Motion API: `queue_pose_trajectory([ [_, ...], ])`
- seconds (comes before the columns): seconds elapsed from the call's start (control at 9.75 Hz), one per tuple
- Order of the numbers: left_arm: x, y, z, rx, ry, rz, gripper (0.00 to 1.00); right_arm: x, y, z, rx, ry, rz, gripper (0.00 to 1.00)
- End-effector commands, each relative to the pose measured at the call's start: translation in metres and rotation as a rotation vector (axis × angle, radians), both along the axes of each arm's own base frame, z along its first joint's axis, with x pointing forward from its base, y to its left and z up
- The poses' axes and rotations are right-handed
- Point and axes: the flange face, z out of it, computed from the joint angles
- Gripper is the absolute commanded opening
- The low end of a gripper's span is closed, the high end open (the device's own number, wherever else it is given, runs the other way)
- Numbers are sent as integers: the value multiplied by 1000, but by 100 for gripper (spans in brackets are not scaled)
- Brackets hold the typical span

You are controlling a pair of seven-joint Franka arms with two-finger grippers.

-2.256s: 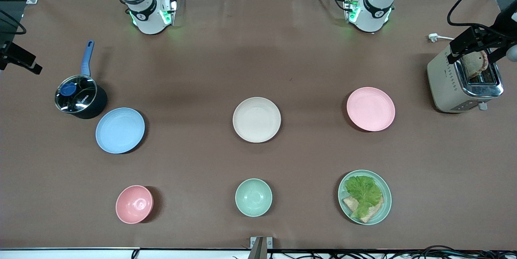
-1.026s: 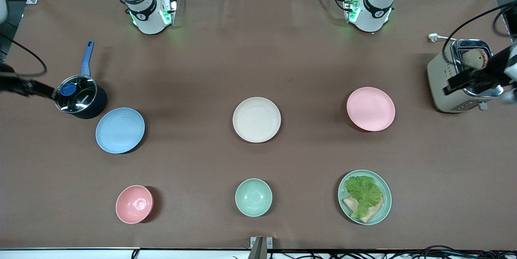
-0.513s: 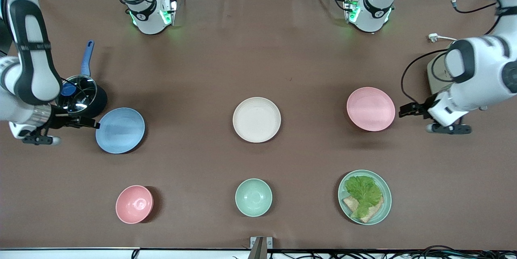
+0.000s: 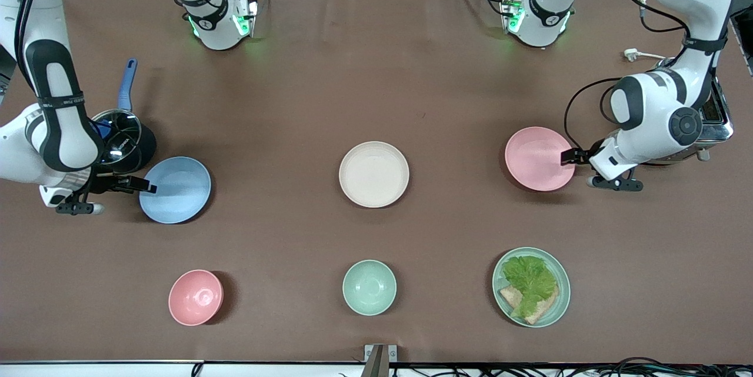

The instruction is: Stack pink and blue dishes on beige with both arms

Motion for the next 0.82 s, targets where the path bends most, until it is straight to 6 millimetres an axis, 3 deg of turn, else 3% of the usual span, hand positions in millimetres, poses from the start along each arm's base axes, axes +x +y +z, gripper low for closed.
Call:
queue_pose_trajectory([
  [0.0, -10, 2, -33, -26, 41, -3, 67, -10, -10, -13, 39, -14, -21, 64],
  [0.21, -13, 2, -44, -57, 55, 16, 32, -13, -15, -19, 38, -6, -32, 54],
  [0.31, -12, 6, -44, -63, 50, 1, 13, -14, -16, -19, 39, -6, -36, 36],
  [0.41, -11, 9, -43, -70, 45, 3, 1, -12, -15, -18, 42, -6, -42, 9],
  [0.51, -11, 11, -41, -78, 40, -5, 0, -11, -14, -17, 46, -9, -50, 1],
  [0.72, -7, 24, -17, -89, 11, 8, 0, -2, -13, -7, 45, -14, -73, 1],
])
